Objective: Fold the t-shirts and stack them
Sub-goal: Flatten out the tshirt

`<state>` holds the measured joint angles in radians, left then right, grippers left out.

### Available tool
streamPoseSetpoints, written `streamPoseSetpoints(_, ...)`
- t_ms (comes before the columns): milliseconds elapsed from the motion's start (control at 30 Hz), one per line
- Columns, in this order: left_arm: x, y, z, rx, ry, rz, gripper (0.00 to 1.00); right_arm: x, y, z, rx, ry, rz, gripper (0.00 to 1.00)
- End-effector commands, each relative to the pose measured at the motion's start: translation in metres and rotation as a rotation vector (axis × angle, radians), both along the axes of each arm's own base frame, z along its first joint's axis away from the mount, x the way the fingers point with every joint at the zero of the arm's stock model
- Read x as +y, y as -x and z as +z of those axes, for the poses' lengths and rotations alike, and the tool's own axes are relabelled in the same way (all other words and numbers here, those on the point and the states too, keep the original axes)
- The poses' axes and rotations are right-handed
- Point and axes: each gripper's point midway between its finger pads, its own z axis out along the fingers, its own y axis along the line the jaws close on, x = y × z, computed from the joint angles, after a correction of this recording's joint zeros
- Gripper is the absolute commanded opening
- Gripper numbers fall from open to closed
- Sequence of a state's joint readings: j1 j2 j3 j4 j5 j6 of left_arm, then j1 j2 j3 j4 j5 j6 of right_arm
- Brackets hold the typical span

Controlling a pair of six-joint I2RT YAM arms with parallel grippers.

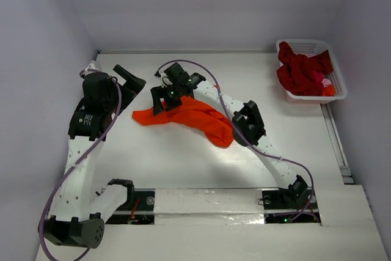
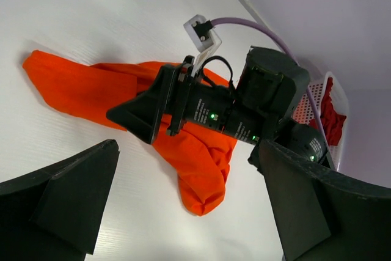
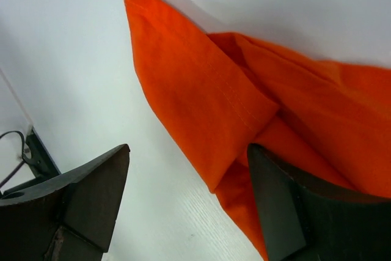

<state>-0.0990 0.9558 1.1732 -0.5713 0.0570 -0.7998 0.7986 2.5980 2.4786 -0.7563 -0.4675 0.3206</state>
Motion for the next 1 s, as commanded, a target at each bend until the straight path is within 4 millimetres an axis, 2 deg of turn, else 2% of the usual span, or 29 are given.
streamPoseSetpoints(0, -0.005, 0.003, 0.006, -0.036, 0.017, -0.022, 0.99, 0.018, -0.014, 0.044, -0.083, -0.137, 0.006, 0.84)
streamPoseSetpoints(100, -0.006, 0.003, 0.006, -0.038, 0.017, -0.026, 0.99, 0.022, -0.017, 0.044, -0.080, -0.150, 0.000, 0.86)
streamPoseSetpoints(300, -0.005, 0.003, 0.010, -0.044, 0.013, -0.023, 0.99, 0.024, -0.015, 0.025, -0.043, -0.143, -0.004, 0.86)
streamPoseSetpoints(567, -0.008, 0.007, 0.006, -0.037, 0.014, -0.036, 0.99, 0.026, -0.017, 0.008, -0.028, -0.132, -0.009, 0.83)
streamPoseSetpoints(767, -0.006, 0.007, 0.011, -0.044, 0.007, -0.030, 0.99, 0.026, -0.017, 0.004, -0.023, -0.129, -0.015, 0.74)
streamPoseSetpoints(833, -0.006, 0.007, 0.012, -0.045, 0.005, -0.030, 0.99, 0.025, -0.018, 0.001, -0.023, -0.123, -0.020, 0.65)
streamPoseSetpoints(867, -0.006, 0.006, 0.012, -0.044, 0.005, -0.030, 0.99, 0.025, -0.019, 0.002, -0.029, -0.119, -0.026, 0.57)
streamPoseSetpoints(967, -0.007, 0.005, 0.011, -0.044, 0.008, -0.036, 0.99, 0.024, -0.020, 0.002, -0.034, -0.119, -0.026, 0.55)
